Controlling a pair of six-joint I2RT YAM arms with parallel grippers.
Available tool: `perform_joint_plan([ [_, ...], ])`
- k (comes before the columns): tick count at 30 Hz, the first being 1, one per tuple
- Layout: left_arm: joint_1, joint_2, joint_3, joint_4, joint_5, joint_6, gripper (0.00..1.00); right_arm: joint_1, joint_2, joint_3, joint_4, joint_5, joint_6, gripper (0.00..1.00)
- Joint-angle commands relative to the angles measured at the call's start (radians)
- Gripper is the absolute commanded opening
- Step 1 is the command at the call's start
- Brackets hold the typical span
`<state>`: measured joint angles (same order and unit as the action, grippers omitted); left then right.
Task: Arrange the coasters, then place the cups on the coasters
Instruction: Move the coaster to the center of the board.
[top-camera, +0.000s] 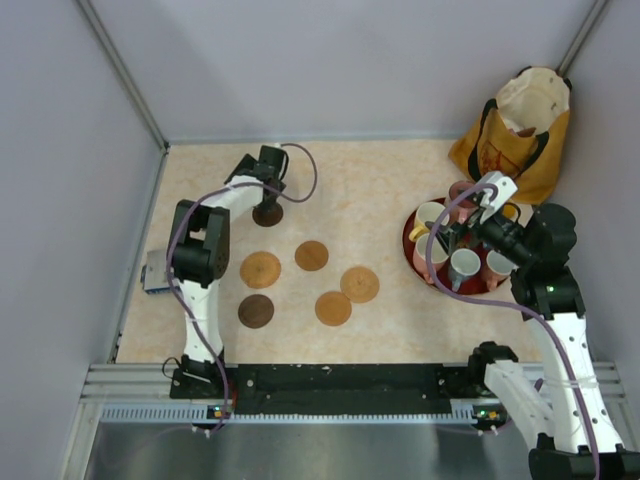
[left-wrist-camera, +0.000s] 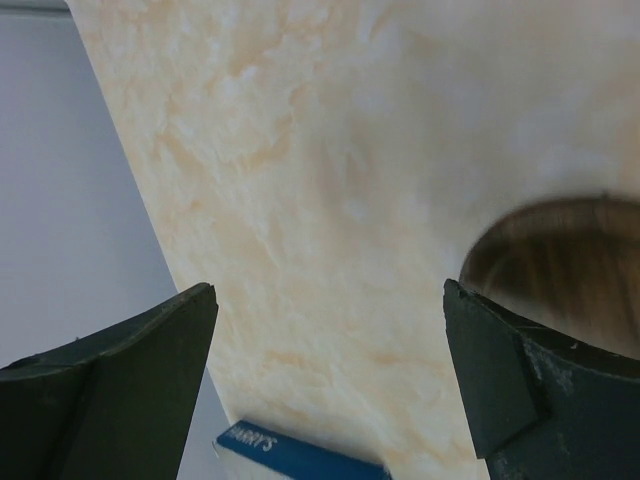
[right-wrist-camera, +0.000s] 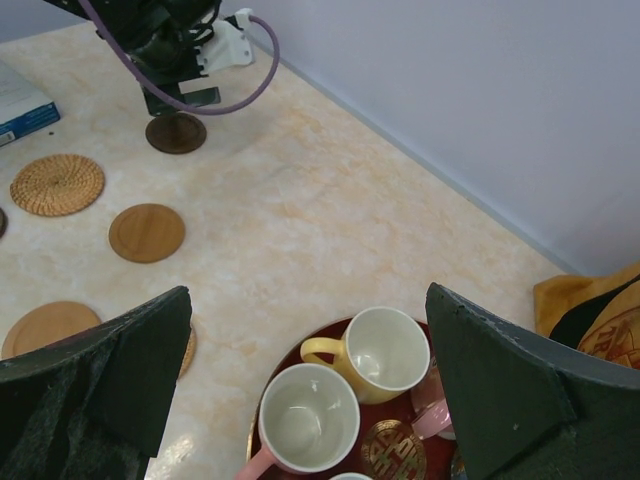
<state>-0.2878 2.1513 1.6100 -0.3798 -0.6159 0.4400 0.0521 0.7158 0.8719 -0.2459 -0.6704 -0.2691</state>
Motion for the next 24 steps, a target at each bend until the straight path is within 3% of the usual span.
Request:
perform_joint_plan([
  [1,-0.02,-0.264,-0.1,0.039,0.137,-0.05,0.99,0.008,-0.006,0.001,0.048,-0.012,-0.007,0.99],
  [5,-0.089,-0.439,-0.226,0.054,0.235,-0.003,0.98,0.008,-0.006,0.001,0.048,-0.012,-0.005,0.99],
  [11,-0.25,-0.593,-0.422,0.045,0.254,0.078,0.98,0.008,-0.021,0.001,0.048,-0.009,-0.005,0.99],
  [18,-0.411,-0.548,-0.455,-0.053,0.292,0.057,0.99,0.008,-0.021,-0.001,0.051,-0.008,-0.002,0.99],
  [24,-0.487,-0.453,-0.44,-0.068,0.286,0.062,0.99,0.008,-0.021,-0.004,0.053,-0.001,-0.005,0.99],
])
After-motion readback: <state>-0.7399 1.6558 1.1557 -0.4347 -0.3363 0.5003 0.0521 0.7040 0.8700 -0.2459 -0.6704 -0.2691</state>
